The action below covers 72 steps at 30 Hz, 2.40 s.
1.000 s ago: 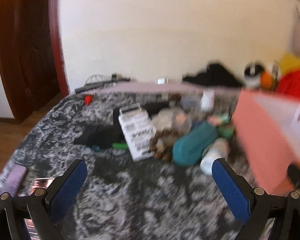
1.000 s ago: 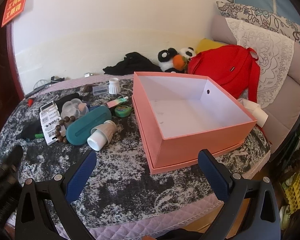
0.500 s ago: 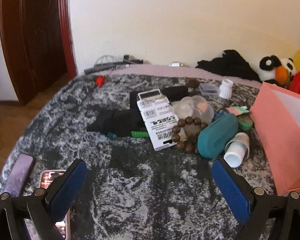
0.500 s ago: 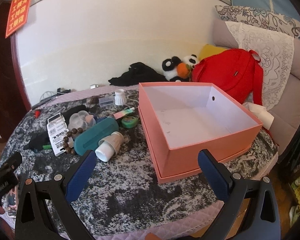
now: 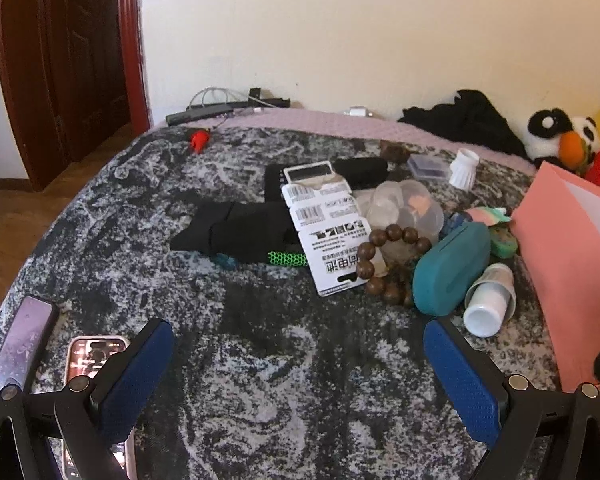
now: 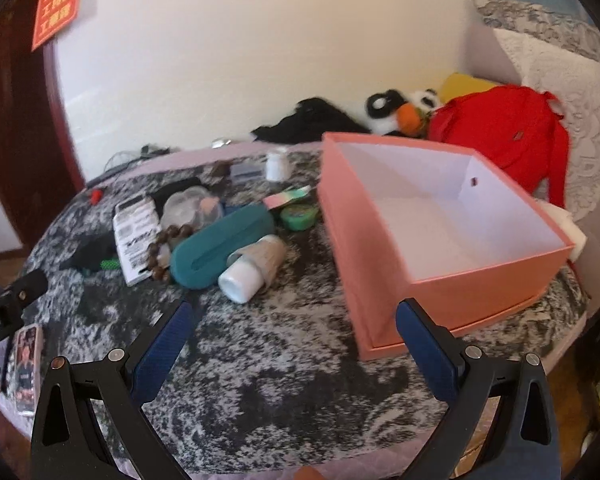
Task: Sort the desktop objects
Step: 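Grasp the white battery card with the left tool while the right tool grasps the white bottle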
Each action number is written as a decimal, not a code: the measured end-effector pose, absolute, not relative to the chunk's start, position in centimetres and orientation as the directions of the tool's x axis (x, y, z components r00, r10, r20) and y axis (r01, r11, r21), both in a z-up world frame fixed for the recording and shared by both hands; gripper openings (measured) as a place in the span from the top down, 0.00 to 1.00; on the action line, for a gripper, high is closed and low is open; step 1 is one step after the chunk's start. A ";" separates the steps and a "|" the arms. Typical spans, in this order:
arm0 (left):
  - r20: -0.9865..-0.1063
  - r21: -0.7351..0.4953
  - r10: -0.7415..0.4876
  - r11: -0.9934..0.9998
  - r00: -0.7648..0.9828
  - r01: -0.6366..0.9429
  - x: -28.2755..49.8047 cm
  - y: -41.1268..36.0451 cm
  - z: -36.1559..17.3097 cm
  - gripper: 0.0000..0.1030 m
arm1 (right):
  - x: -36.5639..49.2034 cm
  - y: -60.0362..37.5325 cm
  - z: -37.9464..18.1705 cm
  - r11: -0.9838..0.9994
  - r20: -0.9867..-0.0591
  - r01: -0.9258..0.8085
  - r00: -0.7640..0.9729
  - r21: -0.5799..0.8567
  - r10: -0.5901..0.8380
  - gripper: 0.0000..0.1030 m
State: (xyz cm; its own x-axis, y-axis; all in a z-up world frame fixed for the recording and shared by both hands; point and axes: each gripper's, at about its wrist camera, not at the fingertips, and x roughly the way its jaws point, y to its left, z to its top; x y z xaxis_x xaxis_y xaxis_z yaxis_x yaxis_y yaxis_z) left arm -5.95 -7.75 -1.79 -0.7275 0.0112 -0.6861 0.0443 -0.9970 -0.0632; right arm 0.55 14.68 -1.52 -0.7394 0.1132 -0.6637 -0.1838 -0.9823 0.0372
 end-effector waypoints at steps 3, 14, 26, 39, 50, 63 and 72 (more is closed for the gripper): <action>-0.696 -0.063 0.013 -0.997 -0.718 0.044 -6.6 -7.6 -2.4 0.00 | -0.1 14.1 -2.3 -0.988 -0.670 -0.147 -0.738 0.042 0.081 0.00; -0.726 -0.081 0.033 -0.996 -0.686 0.037 -9.2 -7.0 -3.9 0.00 | -2.5 12.6 -4.7 -0.992 -0.697 -0.127 -0.714 0.023 0.075 0.00; -0.761 -0.223 0.141 -0.973 -0.633 0.052 -15.7 -8.1 -5.9 0.00 | -6.8 12.0 -6.6 -0.987 -0.735 -0.157 -0.667 -0.022 0.122 0.00; -0.806 -0.494 0.379 -0.854 -0.455 0.164 -23.8 -8.2 -13.2 0.00 | -13.2 11.2 -10.1 -0.984 -0.763 -0.146 -0.624 -0.099 0.169 0.02; -0.818 -0.383 0.265 -0.913 -0.511 0.141 -28.0 -6.2 -13.6 0.00 | -15.9 10.9 -11.7 -0.988 -0.754 -0.098 -0.639 -0.117 0.153 0.03; -0.854 -0.242 0.137 -0.958 -0.502 0.151 -28.0 -7.4 -13.6 0.41 | -16.0 11.3 -11.8 -0.993 -0.764 -0.083 -0.635 -0.083 0.117 0.03; -0.862 -0.305 0.213 -0.943 -0.461 0.133 -25.0 -9.2 -12.8 0.74 | -15.4 12.1 -12.1 -0.996 -0.786 -0.080 -0.613 -0.038 0.079 0.04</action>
